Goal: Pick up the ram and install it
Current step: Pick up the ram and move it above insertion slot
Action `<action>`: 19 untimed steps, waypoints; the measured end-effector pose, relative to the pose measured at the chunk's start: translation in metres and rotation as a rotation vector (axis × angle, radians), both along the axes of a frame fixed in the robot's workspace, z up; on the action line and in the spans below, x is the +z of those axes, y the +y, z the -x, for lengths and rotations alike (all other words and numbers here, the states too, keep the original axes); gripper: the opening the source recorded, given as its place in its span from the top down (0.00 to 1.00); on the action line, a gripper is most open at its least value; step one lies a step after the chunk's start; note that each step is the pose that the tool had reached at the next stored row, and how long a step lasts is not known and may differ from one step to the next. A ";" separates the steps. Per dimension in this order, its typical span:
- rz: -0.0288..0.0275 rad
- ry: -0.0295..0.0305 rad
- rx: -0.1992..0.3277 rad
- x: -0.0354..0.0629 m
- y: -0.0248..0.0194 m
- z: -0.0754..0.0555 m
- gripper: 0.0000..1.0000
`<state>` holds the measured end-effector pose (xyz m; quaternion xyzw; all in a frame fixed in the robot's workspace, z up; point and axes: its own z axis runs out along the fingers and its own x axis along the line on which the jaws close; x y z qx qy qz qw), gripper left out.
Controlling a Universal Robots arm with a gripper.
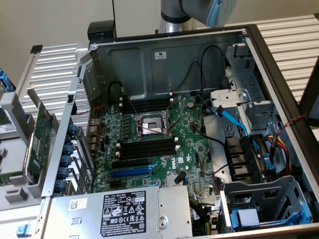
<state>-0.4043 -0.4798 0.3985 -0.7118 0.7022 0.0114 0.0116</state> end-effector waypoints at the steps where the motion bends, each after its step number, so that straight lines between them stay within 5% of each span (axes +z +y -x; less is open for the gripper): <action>1: -0.0013 0.0001 0.000 0.0040 -0.0002 -0.005 0.87; 5: -0.0062 0.0003 0.000 0.0155 -0.0006 -0.023 0.87; 11: -0.0081 0.0023 0.000 0.0203 -0.0006 -0.049 0.87; 16: -0.0080 0.0219 0.004 0.0203 -0.0006 -0.065 0.87; 19: -0.0080 0.0287 0.006 0.0204 -0.0006 -0.072 0.87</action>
